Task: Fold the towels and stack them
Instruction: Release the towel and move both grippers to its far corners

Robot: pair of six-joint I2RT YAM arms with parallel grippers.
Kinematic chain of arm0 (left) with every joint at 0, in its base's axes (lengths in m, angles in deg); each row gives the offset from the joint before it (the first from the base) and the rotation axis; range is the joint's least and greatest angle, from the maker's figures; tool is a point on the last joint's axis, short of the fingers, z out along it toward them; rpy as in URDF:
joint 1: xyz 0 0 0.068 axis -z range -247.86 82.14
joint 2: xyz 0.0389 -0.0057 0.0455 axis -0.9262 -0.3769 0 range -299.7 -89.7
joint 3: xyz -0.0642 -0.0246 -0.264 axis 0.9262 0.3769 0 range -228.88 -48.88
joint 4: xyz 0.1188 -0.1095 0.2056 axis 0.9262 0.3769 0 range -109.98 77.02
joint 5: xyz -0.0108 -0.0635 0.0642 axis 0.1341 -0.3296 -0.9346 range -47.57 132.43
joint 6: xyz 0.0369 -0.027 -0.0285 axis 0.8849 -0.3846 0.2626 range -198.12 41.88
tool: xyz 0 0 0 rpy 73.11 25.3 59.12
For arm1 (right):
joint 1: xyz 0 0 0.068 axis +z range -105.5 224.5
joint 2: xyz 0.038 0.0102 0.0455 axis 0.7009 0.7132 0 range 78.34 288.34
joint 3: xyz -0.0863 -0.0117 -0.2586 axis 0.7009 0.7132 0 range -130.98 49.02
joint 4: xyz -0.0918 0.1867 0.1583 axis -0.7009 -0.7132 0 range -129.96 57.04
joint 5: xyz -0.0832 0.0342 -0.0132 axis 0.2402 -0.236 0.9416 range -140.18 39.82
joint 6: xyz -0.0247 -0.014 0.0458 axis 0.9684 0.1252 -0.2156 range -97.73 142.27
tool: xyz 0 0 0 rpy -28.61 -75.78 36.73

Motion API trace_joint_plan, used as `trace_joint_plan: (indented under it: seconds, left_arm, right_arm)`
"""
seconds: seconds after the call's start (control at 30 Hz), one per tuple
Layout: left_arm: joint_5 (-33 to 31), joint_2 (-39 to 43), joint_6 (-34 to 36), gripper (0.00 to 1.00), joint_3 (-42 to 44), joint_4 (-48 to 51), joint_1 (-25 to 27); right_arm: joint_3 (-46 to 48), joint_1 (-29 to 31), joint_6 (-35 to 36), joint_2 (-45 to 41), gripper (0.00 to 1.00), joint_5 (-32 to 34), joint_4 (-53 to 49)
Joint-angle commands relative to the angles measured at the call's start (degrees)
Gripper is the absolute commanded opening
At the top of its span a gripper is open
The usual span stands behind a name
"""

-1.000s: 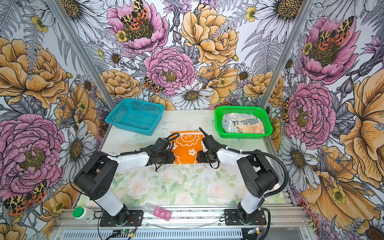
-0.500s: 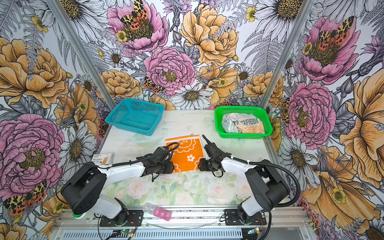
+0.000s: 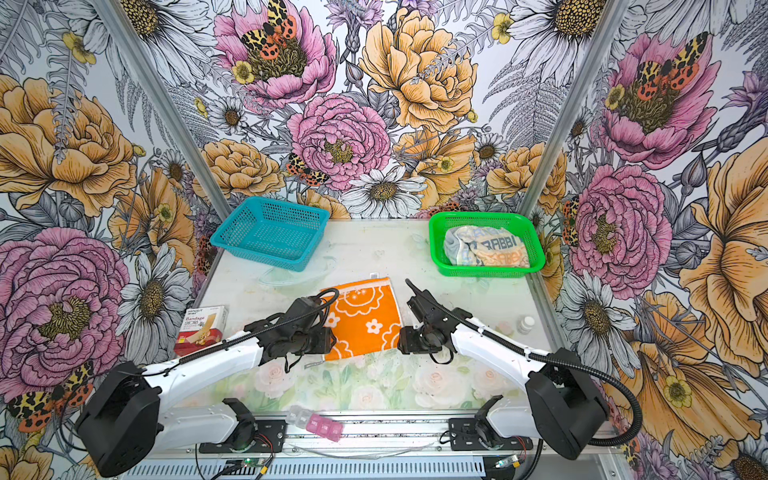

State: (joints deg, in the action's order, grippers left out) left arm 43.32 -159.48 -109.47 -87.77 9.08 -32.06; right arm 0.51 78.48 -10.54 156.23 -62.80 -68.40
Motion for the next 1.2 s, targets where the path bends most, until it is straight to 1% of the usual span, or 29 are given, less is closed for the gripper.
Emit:
trace_joint_plan:
  seconds: [0.0, 0.07, 0.17, 0.27, 0.37, 0.5, 0.67, 0.83, 0.97, 1.17]
  left_arm:
    - [-2.7, -0.2, 4.0, 0.50, -6.1, -0.1, -4.8]
    - [-4.2, -3.0, 5.4, 0.49, -9.3, -0.2, -7.9]
    - [-6.3, -7.8, 7.1, 0.46, -12.9, -0.8, -11.0]
    - [-6.6, -13.6, 8.2, 0.43, -15.8, -2.1, -12.7]
    - [-6.1, -19.0, 8.6, 0.39, -17.9, -3.5, -13.8]
    - [-5.6, -23.4, 8.5, 0.34, -19.2, -6.1, -14.9]
    - [-4.4, -27.9, 8.2, 0.30, -20.5, -8.1, -16.1]
    - [-3.9, -29.5, 7.9, 0.28, -20.4, -9.5, -16.1]
    - [-3.7, -30.2, 7.5, 0.28, -20.5, -10.3, -16.1]
    - [-3.6, -30.3, 7.1, 0.28, -19.8, -11.0, -16.1]
  right_arm:
    - [-12.7, -3.1, 8.8, 7.9, 0.58, 5.1, 2.0]
    - [-20.9, -4.6, 13.0, 15.2, 0.58, 5.9, 2.0]
    - [-29.7, -6.5, 16.9, 24.0, 0.57, 4.7, 2.0]
    - [-34.5, -7.5, 18.9, 30.4, 0.57, 4.2, 2.0]
    - [-36.2, -8.6, 19.5, 34.3, 0.56, 3.7, 2.1]
    - [-37.2, -9.3, 20.2, 37.9, 0.54, 3.0, 2.4]
    - [-39.5, -9.4, 20.9, 41.5, 0.49, 1.3, 2.6]
    - [-41.0, -9.4, 20.6, 43.1, 0.47, 0.3, 2.7]
    - [-42.2, -9.4, 20.3, 44.3, 0.41, -0.2, 2.7]
    - [-43.7, -9.4, 20.1, 45.7, 0.36, -0.5, 2.7]
